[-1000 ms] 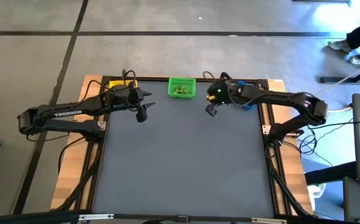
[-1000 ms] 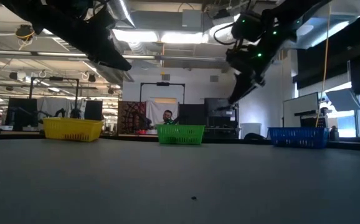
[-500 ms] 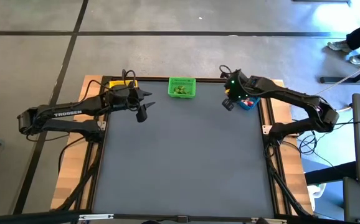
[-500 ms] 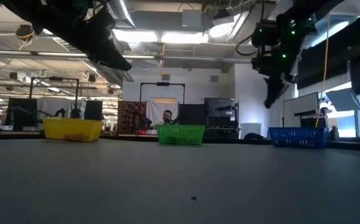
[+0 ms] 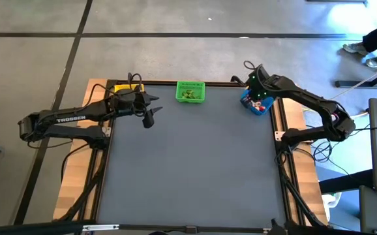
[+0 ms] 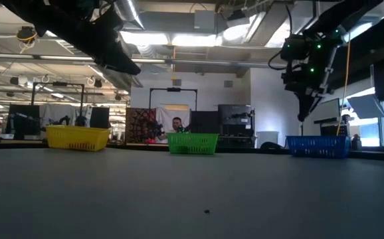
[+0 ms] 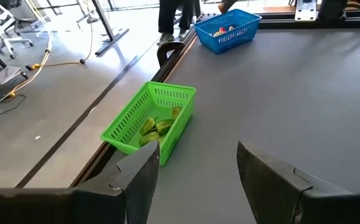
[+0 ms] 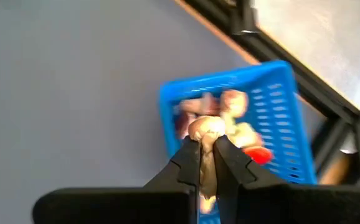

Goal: Sort produce into baskets
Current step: Put the brown mushroom into the blue basket, then return to Home Position

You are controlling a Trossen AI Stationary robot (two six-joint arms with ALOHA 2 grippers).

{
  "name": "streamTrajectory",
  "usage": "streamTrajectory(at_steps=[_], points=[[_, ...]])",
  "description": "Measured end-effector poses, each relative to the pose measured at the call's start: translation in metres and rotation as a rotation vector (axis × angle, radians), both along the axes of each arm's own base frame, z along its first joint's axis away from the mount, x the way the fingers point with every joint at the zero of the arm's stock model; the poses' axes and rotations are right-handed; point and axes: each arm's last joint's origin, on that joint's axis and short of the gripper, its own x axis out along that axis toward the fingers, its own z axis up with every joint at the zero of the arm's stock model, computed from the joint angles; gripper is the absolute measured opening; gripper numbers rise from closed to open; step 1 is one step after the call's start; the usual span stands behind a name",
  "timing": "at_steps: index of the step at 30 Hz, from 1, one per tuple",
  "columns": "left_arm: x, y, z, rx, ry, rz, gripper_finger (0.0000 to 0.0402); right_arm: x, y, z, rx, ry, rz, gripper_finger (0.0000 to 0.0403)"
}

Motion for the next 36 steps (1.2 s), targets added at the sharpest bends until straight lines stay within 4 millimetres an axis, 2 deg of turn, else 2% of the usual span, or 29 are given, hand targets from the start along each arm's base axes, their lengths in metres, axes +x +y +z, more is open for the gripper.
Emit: streamTrajectory(at_steps=[4, 10, 19, 23, 26, 30, 36], points=[[0.000, 0.000, 0.000, 0.001, -0.003, 0.000, 0.0211, -0.011, -0.009, -0.002, -0.009, 0.004, -0.062, 0.0021], [0.000, 0.000, 0.000, -0.001, 0.000, 0.001, 0.0212, -0.023, -0.015, -0.018, -0.017, -0.004, -0.121, 0.0033], [0.000, 0.000, -0.001, 0.023, 0.025, -0.013, 0.0212, -0.024, -0.013, -0.024, 0.002, -0.015, -0.136, 0.0165], [0.000, 0.000, 0.000, -0.008, -0.001, 0.005, 0.0212, -0.023, -0.014, -0.021, 0.006, -0.019, -0.132, 0.0197], [0.000, -0.001, 0.000, -0.031, -0.012, 0.006, 0.0212, -0.019, -0.013, -0.012, -0.001, -0.055, -0.093, 0.0200], [0.003, -0.004, 0.002, -0.036, -0.040, -0.086, 0.0205, -0.004, -0.002, 0.003, -0.023, -0.192, 0.032, 0.0185], [0.002, -0.006, 0.002, -0.057, -0.043, -0.109, 0.0139, 0.026, 0.027, 0.021, -0.065, -0.348, 0.231, 0.0146]])
